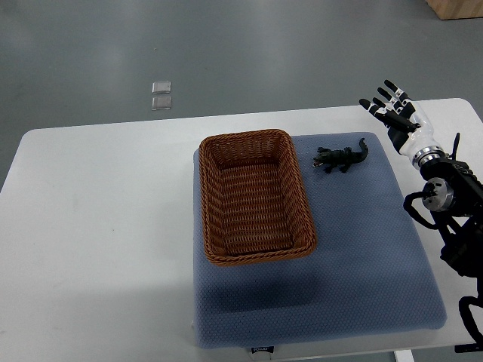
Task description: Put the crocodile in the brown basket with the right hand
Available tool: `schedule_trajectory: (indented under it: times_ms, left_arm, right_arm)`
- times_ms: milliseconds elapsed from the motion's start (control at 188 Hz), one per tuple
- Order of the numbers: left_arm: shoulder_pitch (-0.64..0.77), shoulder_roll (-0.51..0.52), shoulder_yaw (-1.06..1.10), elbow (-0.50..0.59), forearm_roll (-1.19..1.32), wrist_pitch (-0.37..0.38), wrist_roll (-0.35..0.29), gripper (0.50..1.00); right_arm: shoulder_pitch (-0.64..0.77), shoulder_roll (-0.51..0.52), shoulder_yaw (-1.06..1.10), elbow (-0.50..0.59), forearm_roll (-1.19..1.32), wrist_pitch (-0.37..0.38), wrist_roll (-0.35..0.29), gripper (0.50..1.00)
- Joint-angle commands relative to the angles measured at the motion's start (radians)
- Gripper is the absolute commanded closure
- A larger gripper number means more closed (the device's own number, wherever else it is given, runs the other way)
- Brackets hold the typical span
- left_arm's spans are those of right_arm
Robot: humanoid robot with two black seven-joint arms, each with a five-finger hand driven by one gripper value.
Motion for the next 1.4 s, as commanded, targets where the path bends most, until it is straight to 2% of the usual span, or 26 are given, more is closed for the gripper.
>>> schedule_trajectory:
  times_ms: [0,1396]
  left_arm:
    - [0.001,0.000,0.000,-0.001,0.000,0.000,0.000,0.500]
    - [0.001,0.000,0.000,-0.001,0.000,0.000,0.000,0.500]
  right_arm:
    - [0.000,0.001,0.000,0.000,0.000,0.000,0.000,0.568]
    - [0.014,-0.026,-0.020,0.006,-0.017,0.002,0.002,0.568]
